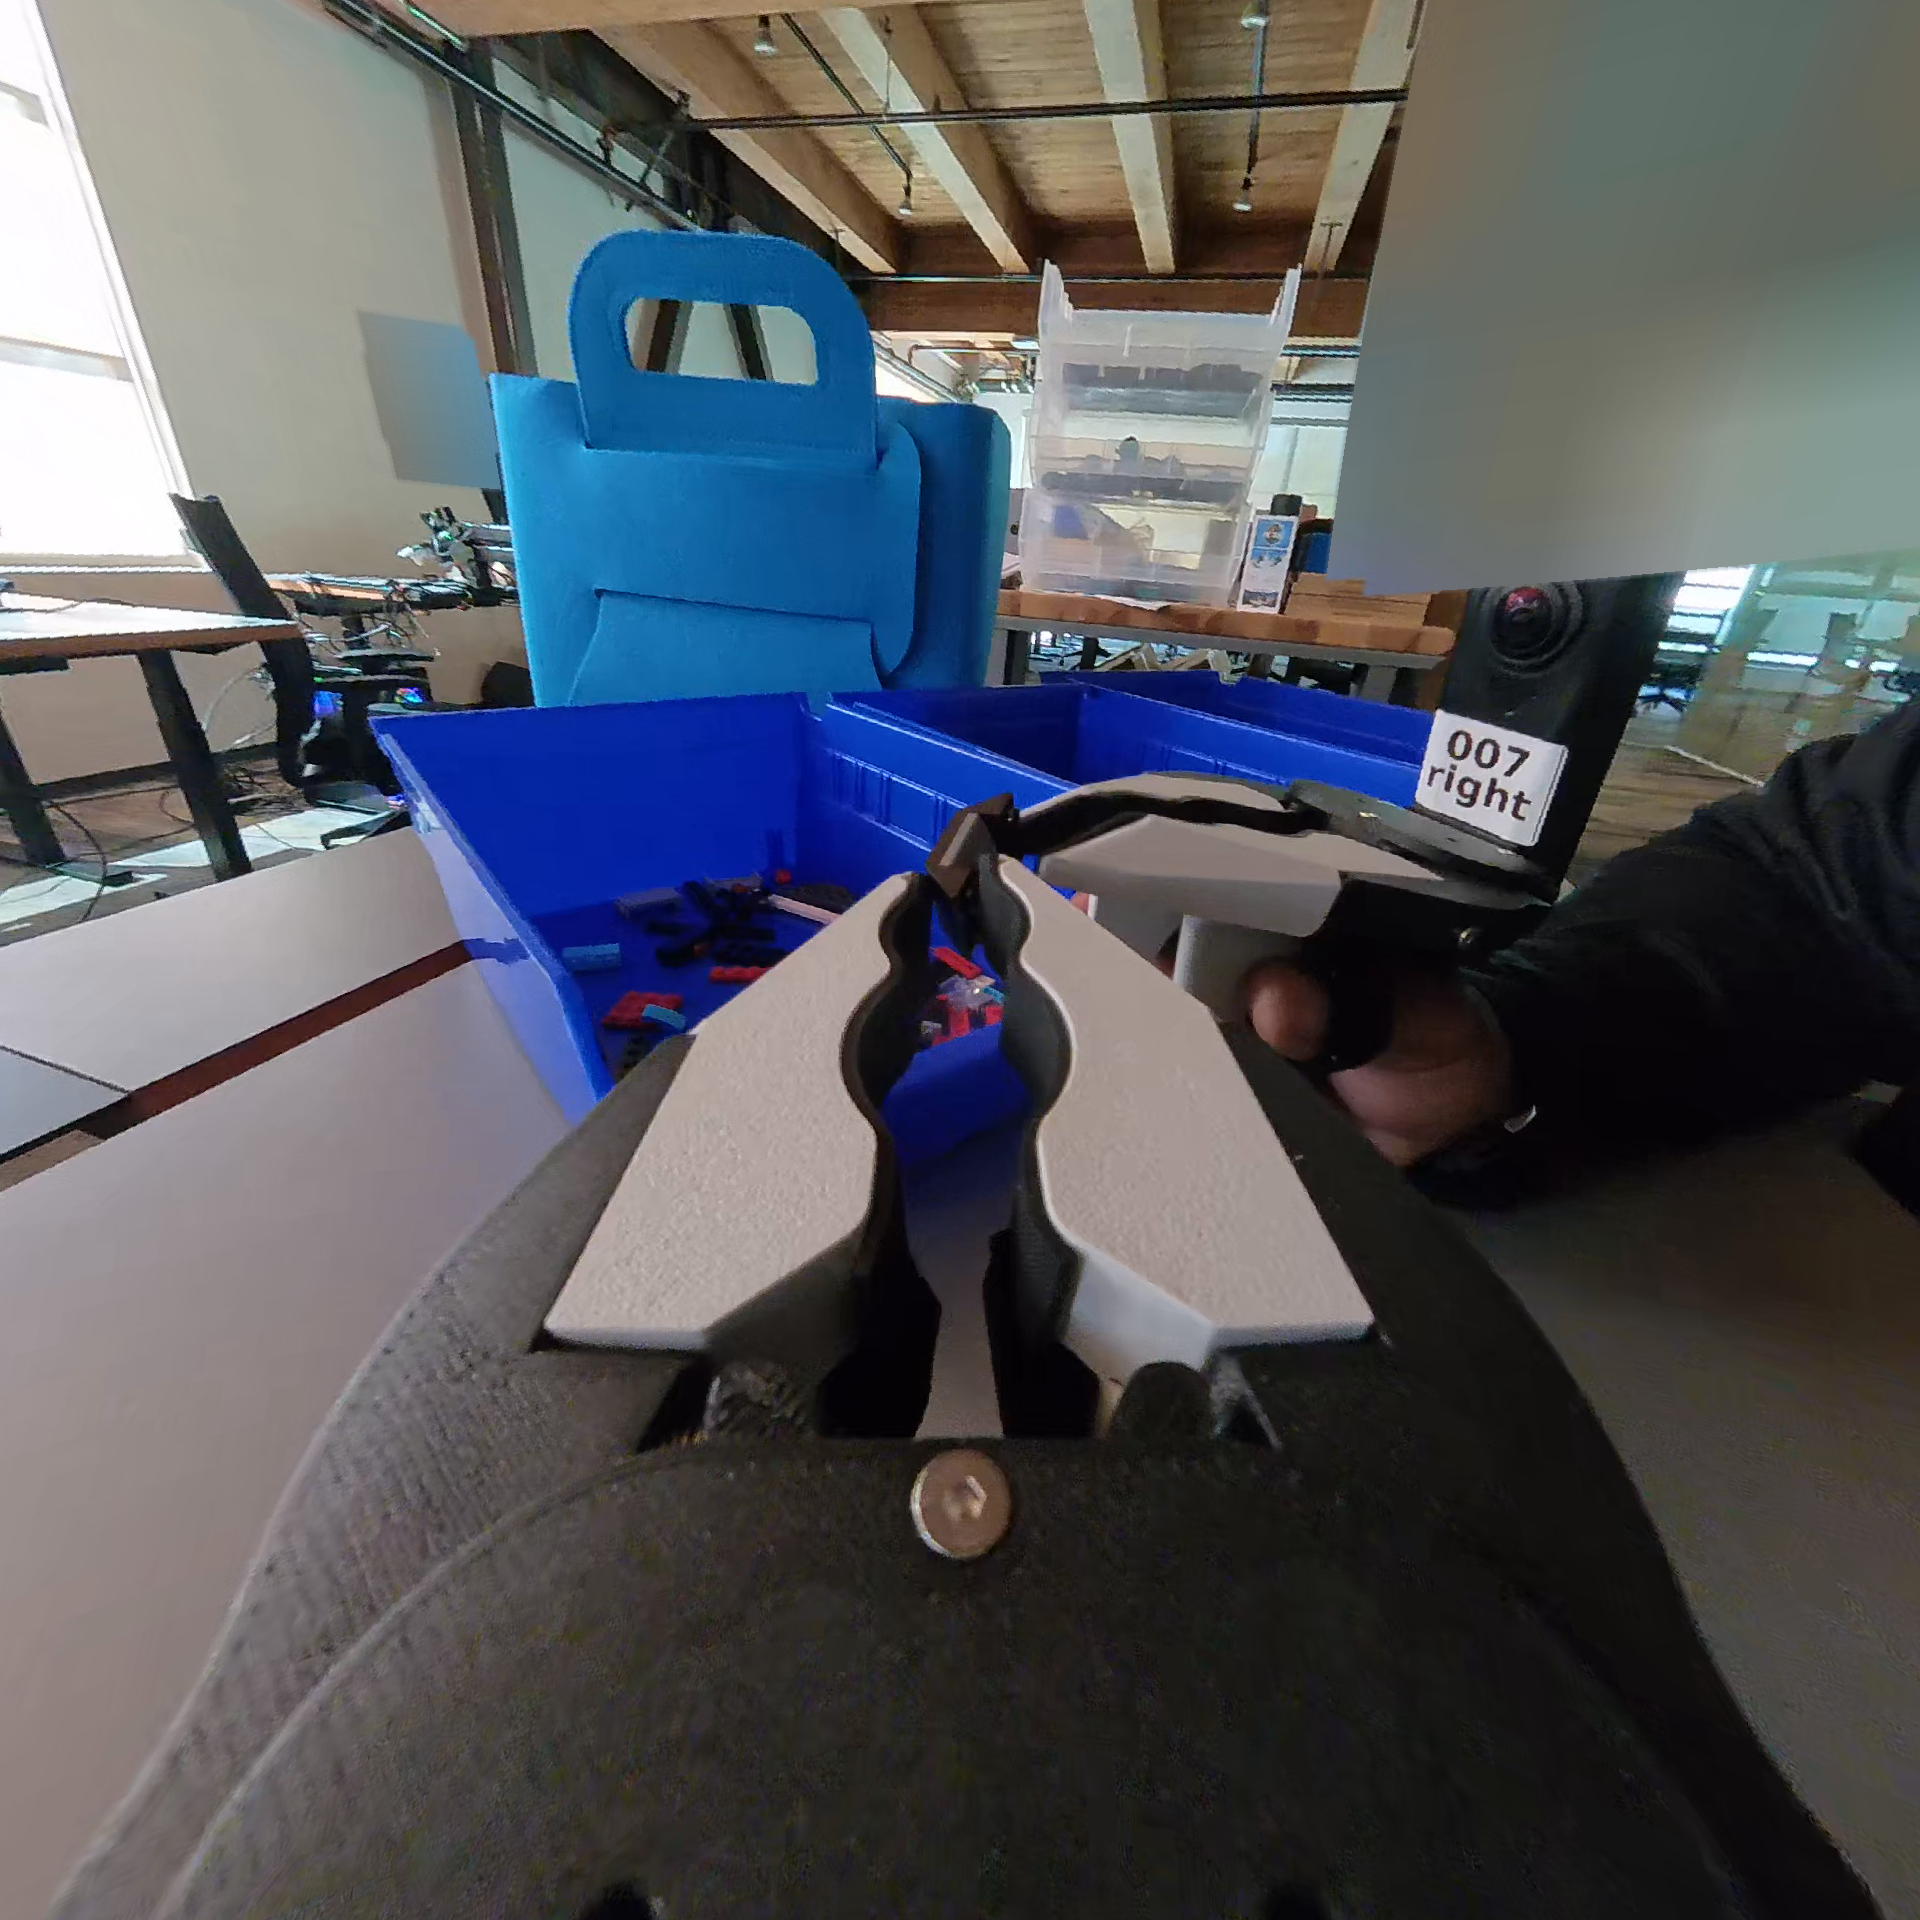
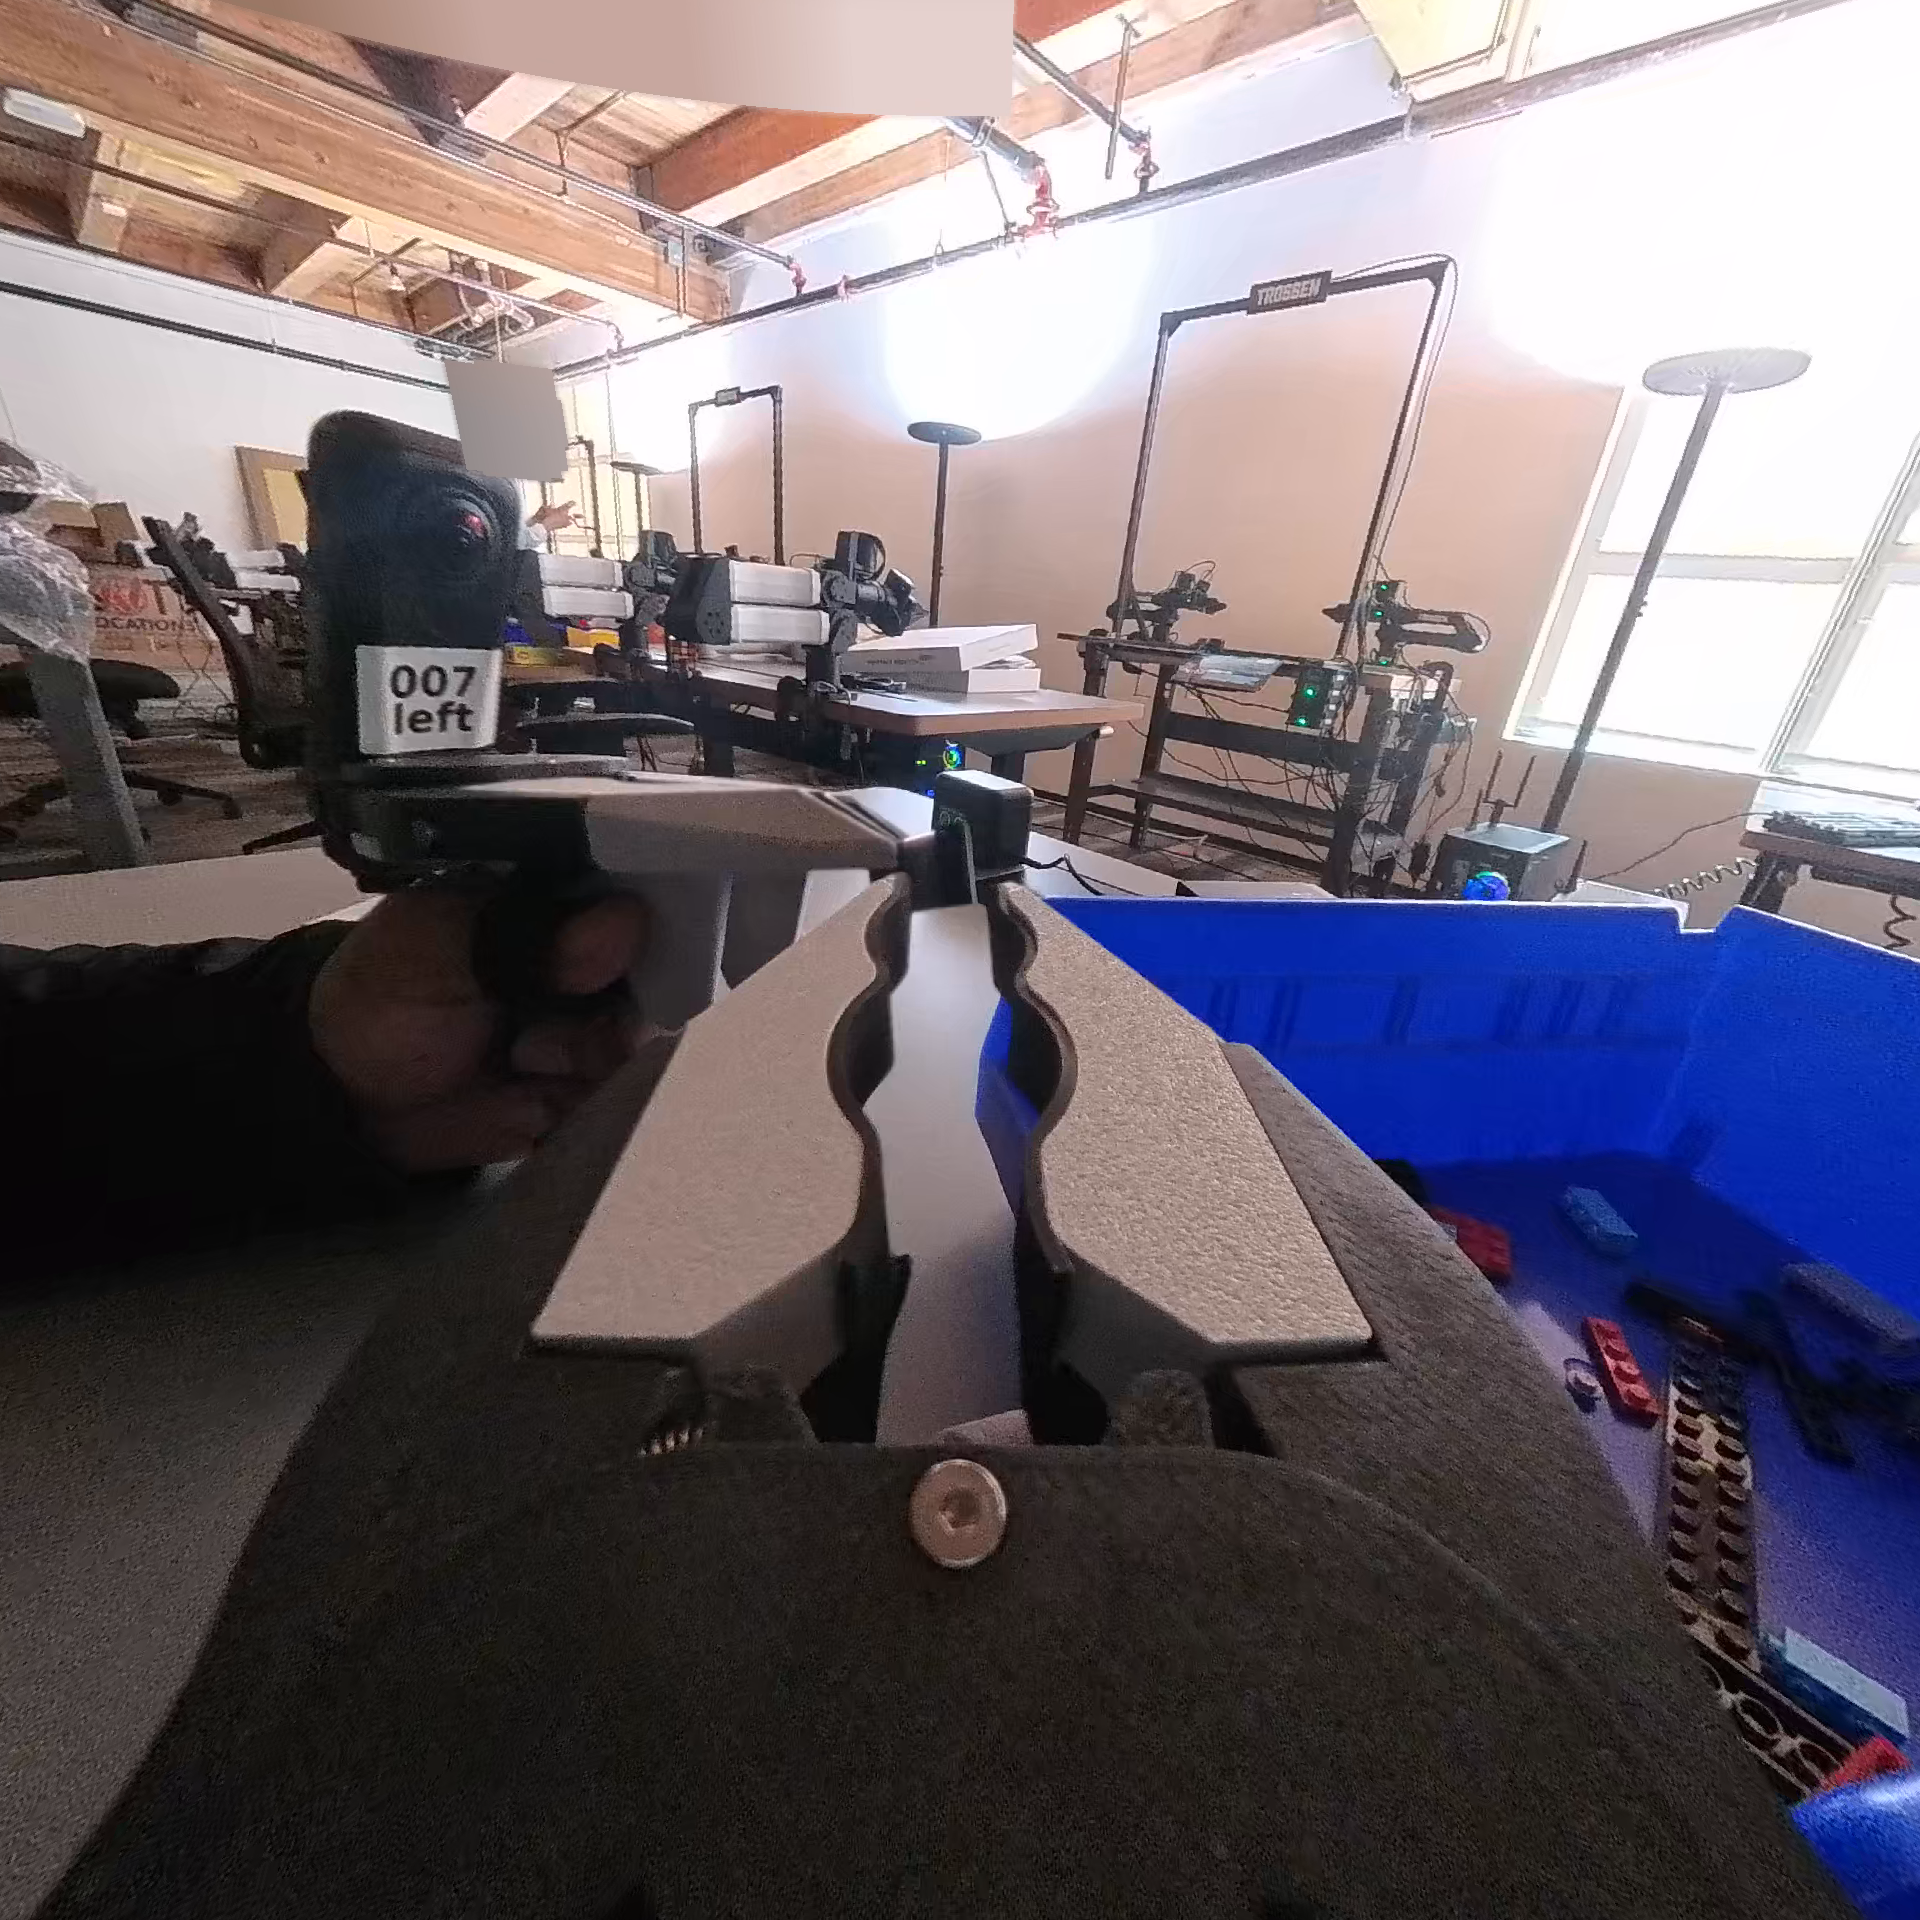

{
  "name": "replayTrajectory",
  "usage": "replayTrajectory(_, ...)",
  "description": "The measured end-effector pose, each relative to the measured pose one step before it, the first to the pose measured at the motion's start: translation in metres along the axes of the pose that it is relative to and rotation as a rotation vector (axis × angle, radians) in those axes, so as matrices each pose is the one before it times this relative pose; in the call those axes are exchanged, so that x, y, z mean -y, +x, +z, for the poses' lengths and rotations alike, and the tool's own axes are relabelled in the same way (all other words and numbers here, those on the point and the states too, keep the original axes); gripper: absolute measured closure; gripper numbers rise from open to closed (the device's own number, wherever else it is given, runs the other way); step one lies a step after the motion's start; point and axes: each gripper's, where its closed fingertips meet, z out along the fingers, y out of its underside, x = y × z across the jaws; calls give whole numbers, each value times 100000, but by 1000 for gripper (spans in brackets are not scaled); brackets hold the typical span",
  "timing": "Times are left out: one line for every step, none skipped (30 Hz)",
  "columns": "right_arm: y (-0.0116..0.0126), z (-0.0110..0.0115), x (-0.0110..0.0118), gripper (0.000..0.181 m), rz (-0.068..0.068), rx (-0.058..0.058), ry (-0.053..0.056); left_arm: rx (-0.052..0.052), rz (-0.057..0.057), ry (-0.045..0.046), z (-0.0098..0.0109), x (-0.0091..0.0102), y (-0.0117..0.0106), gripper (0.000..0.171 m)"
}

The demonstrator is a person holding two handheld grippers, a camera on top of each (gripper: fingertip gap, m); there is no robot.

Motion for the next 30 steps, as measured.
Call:
replayTrajectory(-100, 2, -76, 164, 99, 662, -362, 469, -650, 671, -54, 138, -55, 161)
replayTrajectory(-78, 0, -120, 162, -9, 506, -522, -140, -1049, 336, -28, 76, 61, 162)
replayTrajectory(-53, -12, -57, 161, -93, 271, -201, 559, -1024, 434, -50, 49, 11, 162)
replayTrajectory(-71, -31, 12, 160, -154, 471, 104, 646, -1246, 419, -51, 13, 51, 162)
replayTrajectory(-83, -22, -4, 159, -247, 500, -4, -70, -1394, 125, -35, -63, 163, 162)
replayTrajectory(-55, -8, -31, 158, -373, 283, -175, -594, -1106, -50, -6, -97, 240, 161)
replayTrajectory(-20, 0, -4, 158, -493, -57, -72, -938, -740, -534, 18, -182, 253, 161)
replayTrajectory(-31, 10, 2, 158, -429, -31, 114, -888, -179, -670, 21, -182, 196, 161)
replayTrajectory(-62, 20, -17, 159, -276, 280, -118, -522, 428, -450, 24, -121, 118, 161)
replayTrajectory(-65, 41, -48, 159, -238, 291, -237, -318, 685, -380, 18, -74, 38, 161)
replayTrajectory(-66, 16, -31, 161, -241, 284, -155, -359, 725, -303, 11, -37, 6, 161)
replayTrajectory(-121, 3, 2, 165, -312, 574, -32, -437, 571, -193, -8, -35, -1, 161)
replayTrajectory(-111, -8, 0, 166, -268, 508, 11, -615, 440, 142, -36, 8, 30, 161)
replayTrajectory(-28, -20, 42, 168, 137, 244, 270, -752, 222, 547, -60, 60, 62, 161)
replayTrajectory(-65, -41, 86, 168, 891, 793, 545, -1052, -113, 397, -32, 47, 113, 161)
replayTrajectory(-71, -46, 115, 168, 1558, 1141, 781, -1208, -409, 837, -30, 95, 128, 161)
replayTrajectory(-65, -31, 113, 168, 2099, 1360, 740, -1357, -841, 1132, -31, 136, 132, 161)
replayTrajectory(-35, -49, 119, 168, 2331, 1275, 810, -1518, -1191, 1344, -17, 141, 155, 160)
replayTrajectory(-14, -61, 155, 168, 2574, 1214, 1120, -1513, -1396, 1512, -16, 140, 156, 160)
replayTrajectory(80, -84, 207, 168, 2851, 643, 1445, -939, -1689, 1700, -27, 148, 66, 158)
replayTrajectory(151, -113, 212, 168, 3087, 383, 1559, -822, -1963, 1608, -31, 178, 23, 154)
replayTrajectory(113, -91, 180, 168, 3216, 752, 1278, -1150, -2083, 1215, -31, 158, 56, 149)
replayTrajectory(36, -82, 159, 168, 3036, 1074, 1198, -1120, -2001, 794, -11, 104, 45, 145)
replayTrajectory(-24, -62, 144, 168, 2455, 1261, 1161, -1178, -1770, 378, 16, 41, 63, 142)
replayTrajectory(-86, -38, 106, 168, 1889, 1423, 902, -670, -1272, -97, 32, -40, 24, 141)
replayTrajectory(-74, -14, 73, 168, 1297, 1125, 635, 156, -341, -588, 61, -140, -44, 140)
replayTrajectory(-105, -2, 29, 168, 809, 967, 368, -401, 502, -737, 63, -139, 96, 140)
replayTrajectory(-199, 12, 22, 168, 514, 1439, 261, -754, 758, -658, 85, -117, 202, 141)
replayTrajectory(-217, 29, -22, 168, 383, 1378, -17, -749, 858, -621, 87, -104, 217, 141)
replayTrajectory(-165, 44, -61, 168, -10, 745, -311, -622, 920, -504, 67, -90, 202, 143)
